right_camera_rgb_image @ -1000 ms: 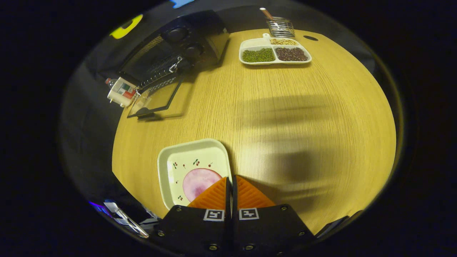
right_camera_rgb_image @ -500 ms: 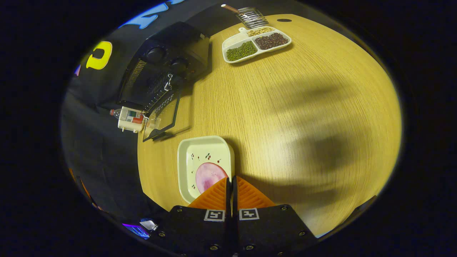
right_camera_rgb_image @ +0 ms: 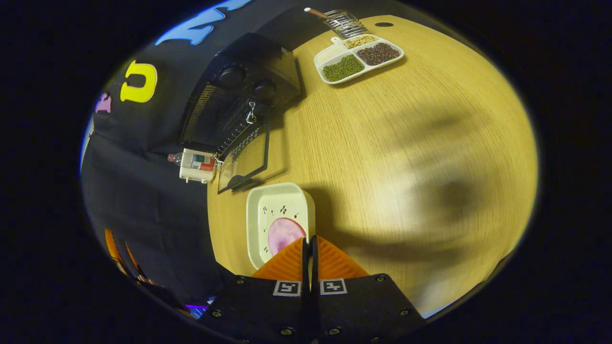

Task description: Open the electric oven with the left hand, put the food in, and close the electric oven.

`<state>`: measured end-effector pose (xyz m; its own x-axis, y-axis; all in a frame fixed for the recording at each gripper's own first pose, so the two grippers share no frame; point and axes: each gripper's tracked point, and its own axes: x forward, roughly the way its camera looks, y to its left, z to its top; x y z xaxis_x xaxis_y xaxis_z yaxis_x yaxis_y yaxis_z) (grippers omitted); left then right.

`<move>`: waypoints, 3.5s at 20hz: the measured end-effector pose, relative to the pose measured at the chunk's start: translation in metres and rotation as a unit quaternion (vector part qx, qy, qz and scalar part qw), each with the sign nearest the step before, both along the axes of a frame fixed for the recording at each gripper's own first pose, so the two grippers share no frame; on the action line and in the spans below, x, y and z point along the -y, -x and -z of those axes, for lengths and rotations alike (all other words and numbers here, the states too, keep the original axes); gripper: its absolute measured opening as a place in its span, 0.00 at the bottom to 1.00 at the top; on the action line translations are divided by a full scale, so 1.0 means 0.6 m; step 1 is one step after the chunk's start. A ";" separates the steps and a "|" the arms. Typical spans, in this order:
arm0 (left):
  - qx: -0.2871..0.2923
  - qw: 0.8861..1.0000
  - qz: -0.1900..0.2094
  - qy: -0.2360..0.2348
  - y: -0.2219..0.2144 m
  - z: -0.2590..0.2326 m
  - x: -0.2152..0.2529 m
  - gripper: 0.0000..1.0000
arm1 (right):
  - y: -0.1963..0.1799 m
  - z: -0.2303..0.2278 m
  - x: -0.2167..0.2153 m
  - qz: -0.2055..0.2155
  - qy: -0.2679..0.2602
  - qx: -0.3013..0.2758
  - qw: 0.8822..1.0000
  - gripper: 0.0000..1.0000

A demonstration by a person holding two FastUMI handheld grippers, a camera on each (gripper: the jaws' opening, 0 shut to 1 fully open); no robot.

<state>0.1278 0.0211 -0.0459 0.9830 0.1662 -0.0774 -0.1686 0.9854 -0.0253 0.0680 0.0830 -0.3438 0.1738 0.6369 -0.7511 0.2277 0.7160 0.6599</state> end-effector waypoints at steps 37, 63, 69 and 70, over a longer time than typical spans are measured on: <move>-0.001 1.000 0.011 -0.008 -0.126 0.038 -0.244 1.00 | -0.303 -0.031 -0.270 0.418 -0.073 -0.004 0.905 0.01; -0.021 0.999 -0.022 -0.009 -0.108 0.064 -0.291 1.00 | -0.377 -0.066 -0.314 0.437 -0.124 0.060 0.889 0.90; -0.029 0.999 0.021 0.006 -0.132 0.091 -0.202 1.00 | -0.321 -0.083 -0.248 0.363 -0.066 0.117 0.922 0.90; -0.033 0.999 0.028 0.008 -0.135 0.100 -0.185 1.00 | -0.309 -0.085 -0.235 0.349 -0.055 0.127 0.927 0.91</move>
